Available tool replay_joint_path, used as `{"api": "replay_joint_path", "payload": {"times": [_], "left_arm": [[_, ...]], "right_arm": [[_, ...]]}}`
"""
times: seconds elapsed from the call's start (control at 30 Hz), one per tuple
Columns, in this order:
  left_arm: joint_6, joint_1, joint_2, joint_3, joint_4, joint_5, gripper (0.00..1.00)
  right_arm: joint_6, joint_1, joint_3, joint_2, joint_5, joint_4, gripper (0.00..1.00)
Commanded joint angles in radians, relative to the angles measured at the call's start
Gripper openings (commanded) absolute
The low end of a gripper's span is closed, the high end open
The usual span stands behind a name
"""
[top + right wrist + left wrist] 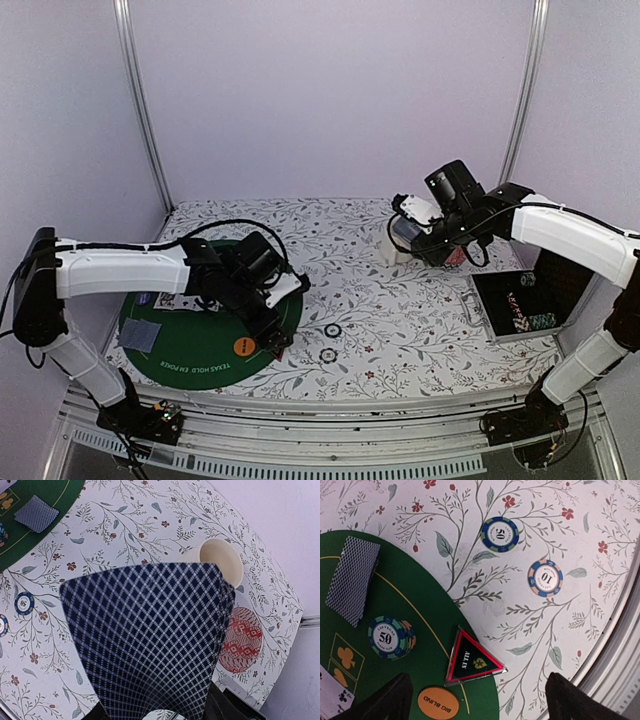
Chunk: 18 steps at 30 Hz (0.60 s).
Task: Distribute texas hold em gaming equipment
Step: Place the all-in button in the big blind area.
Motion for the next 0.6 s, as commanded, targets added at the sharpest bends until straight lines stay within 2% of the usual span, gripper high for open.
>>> {"api": "replay_joint_path", "payload": {"times": [0.0,0.13,0.3,0.43,0.57], "left_arm": [[0.011,-0.012,-0.046,0.068,-0.005,0.035,0.94],[-0.059,0.002,-0.162,0.088,0.184,0.105,0.96],[-0.284,0.118,-0.227,0.074,0.4,0.263,0.98],[-0.386,0.19,-0.206,0.103,0.466,0.408,0.98],[-0.415,0.218,-0.186,0.122,0.464,0.429,0.98]], "right_arm": [[0.007,0.006,0.051,0.005,-0.019,-0.002,0.47],[-0.005,0.07,0.052,-0.011,-0.017,0.032,0.47],[-0.036,0.175,0.067,-0.013,-0.003,0.091,0.47],[-0.063,0.263,0.096,0.025,0.016,0.115,0.47],[-0.081,0.317,0.131,0.071,0.014,0.127,0.47]]}}
